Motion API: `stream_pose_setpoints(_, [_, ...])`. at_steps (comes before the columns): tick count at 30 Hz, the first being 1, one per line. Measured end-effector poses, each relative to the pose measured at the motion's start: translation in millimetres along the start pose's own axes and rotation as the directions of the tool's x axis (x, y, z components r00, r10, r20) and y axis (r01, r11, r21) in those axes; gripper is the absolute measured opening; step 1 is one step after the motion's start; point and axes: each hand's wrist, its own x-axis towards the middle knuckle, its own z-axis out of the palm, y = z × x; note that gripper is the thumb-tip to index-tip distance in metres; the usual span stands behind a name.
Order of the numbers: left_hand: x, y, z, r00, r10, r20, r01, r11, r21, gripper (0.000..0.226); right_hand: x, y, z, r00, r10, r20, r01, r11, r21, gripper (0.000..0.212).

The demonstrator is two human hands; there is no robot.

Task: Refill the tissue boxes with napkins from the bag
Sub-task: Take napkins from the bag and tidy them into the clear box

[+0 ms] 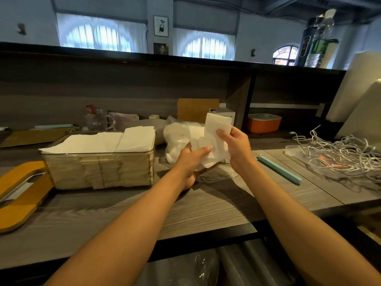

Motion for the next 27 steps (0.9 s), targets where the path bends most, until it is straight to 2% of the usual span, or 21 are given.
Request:
stream_pose_setpoints(3, [-2, 4, 0, 0.986, -0.153, 0.060, 0.163, 0.960, -0.227, 0.029, -1, 5, 5, 0.997, -0.046, -0.064, 0.043, 0.998, -0.038, 0.011])
stream_pose_setpoints(6, [-2, 4, -1, 0.974, -0.203, 0.097, 0.223, 0.930, -0.293, 0.035, 1, 12, 9, 0.992, -0.085, -0.098, 0.075, 0.992, -0.104, 0.009])
stream_pose_setpoints(9, [-4, 5, 1, 0.973, -0.222, 0.064, 0.231, 0.940, -0.250, 0.019, 7, 15, 4, 0.982, -0.070, -0.177, 0.057, 0.995, -0.077, 0.010])
stream_pose_setpoints(15, [-2, 3, 2, 0.976, -0.218, -0.001, 0.214, 0.959, -0.184, 0.012, 13, 4, -12, 0.922, 0.032, -0.386, 0.014, 0.993, 0.114, 0.011])
stream_pose_setpoints(19, [-6, 7, 1, 0.975, -0.223, 0.005, 0.219, 0.955, -0.198, 0.011, 11, -2, -12, 0.939, 0.101, -0.328, -0.026, 0.974, 0.227, 0.010])
stream_pose_setpoints(24, [-15, 9, 6, 0.968, -0.209, 0.141, 0.212, 0.977, -0.008, 0.031, 6, 4, -1, 0.968, 0.017, -0.250, 0.001, 0.997, 0.074, 0.017])
stream_pose_setpoints(27, [-12, 3, 9, 0.980, -0.187, 0.065, 0.179, 0.978, 0.110, 0.042, 6, 4, -2, 0.962, 0.025, -0.273, -0.010, 0.998, 0.055, 0.014])
